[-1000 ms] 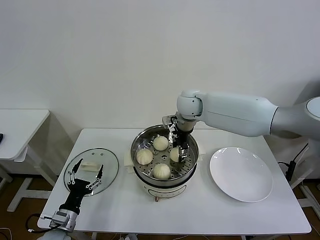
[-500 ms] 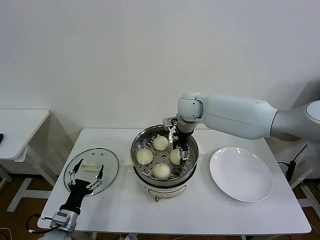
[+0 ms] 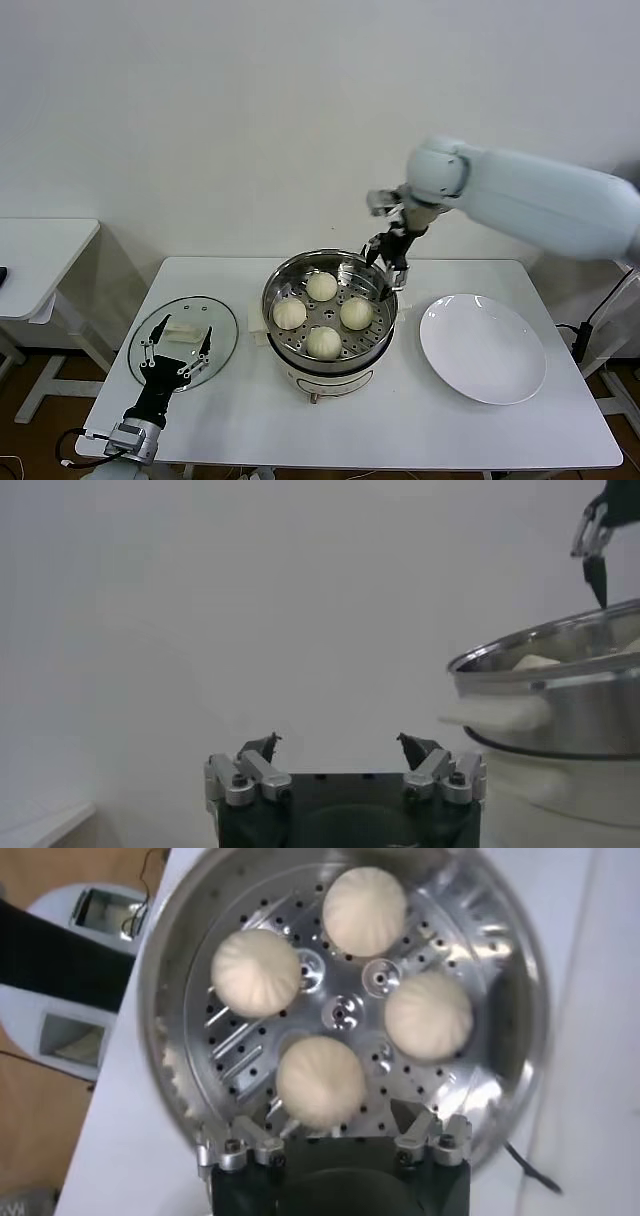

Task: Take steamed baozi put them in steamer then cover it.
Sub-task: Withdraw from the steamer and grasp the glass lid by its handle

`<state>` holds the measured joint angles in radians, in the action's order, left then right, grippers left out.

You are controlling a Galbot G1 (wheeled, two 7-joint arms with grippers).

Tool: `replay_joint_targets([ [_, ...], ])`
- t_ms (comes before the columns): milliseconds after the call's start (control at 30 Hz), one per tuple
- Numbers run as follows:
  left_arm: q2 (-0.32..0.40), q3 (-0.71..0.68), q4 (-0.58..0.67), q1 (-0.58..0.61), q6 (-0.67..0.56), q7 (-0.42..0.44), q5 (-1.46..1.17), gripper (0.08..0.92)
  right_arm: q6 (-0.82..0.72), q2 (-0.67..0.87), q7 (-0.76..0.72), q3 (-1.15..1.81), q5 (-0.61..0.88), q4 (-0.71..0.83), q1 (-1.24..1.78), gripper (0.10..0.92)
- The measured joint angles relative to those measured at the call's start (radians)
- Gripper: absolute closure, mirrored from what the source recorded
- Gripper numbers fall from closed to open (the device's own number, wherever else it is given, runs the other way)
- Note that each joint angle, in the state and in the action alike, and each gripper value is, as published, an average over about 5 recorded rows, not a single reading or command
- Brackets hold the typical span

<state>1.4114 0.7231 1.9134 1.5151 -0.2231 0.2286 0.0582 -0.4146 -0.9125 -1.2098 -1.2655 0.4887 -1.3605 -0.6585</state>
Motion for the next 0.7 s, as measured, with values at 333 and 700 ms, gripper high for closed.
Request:
replay_joint_targets([
  [333,-0.007,-0.028,0.029,-0.019,0.036,-0.025,-0.005,0.177,0.155,0.279,0.244,0.391,0.127,-0.092,0.270,0.203],
  [700,-0.015,-0.054,0.047,-0.041,0.082,-0.062,-0.022,0.177,0.415,0.418,0.765,0.987,0.248,-0.189,0.863,0.203],
])
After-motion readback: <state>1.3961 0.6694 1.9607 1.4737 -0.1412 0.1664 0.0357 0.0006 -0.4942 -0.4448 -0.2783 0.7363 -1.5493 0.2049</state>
